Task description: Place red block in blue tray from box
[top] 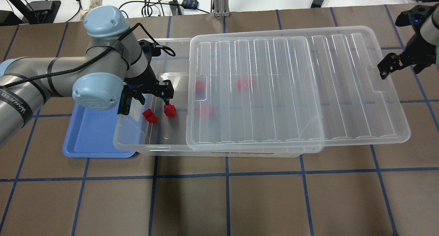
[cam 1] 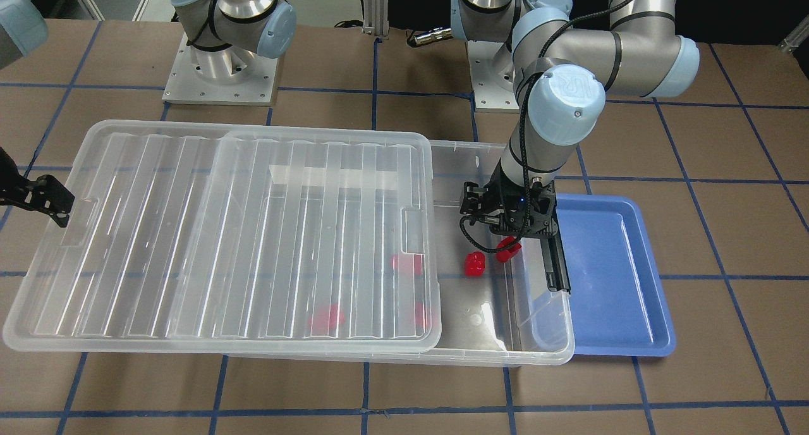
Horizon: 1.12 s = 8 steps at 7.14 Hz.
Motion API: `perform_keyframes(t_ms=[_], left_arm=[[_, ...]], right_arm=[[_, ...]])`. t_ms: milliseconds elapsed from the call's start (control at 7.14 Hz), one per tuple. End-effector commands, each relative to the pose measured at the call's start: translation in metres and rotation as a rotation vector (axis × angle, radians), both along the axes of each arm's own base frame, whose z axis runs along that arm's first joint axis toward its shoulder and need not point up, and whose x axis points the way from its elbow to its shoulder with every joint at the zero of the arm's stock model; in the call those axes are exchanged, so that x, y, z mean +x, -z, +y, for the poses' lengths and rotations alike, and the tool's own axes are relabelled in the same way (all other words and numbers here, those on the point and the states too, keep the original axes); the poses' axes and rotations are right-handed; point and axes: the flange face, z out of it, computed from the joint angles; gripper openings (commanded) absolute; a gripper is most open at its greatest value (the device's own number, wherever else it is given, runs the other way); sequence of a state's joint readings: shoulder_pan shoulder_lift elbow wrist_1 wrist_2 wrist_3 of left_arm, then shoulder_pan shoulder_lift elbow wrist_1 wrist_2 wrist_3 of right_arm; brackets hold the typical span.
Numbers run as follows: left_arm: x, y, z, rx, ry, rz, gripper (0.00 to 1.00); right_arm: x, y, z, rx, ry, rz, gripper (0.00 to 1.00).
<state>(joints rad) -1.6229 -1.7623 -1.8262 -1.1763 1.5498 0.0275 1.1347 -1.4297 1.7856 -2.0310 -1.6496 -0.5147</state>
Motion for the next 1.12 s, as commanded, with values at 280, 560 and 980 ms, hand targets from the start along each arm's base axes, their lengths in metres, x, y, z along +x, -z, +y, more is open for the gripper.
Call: perform_keyframes(t_ms=[280,560,980], left_arm=[[-0.002,0.032,-0.010,0.035,0.005,0.000,0.75],[-0.002,0.051,-0.013,0.029,0.003,0.002,0.75],[-0.003,0.077,-0.016,0.016,0.004,0.009,0.75]], right_arm=[[-0.002,-0.004,0.000,-0.002,-0.001,-0.009,1.00],[-0.001,-0.049,-0.003,-0.008,0.002,-0.016,1.00],[0.009,-0.141,0.010,0.048,0.005,-0.044,1.00]])
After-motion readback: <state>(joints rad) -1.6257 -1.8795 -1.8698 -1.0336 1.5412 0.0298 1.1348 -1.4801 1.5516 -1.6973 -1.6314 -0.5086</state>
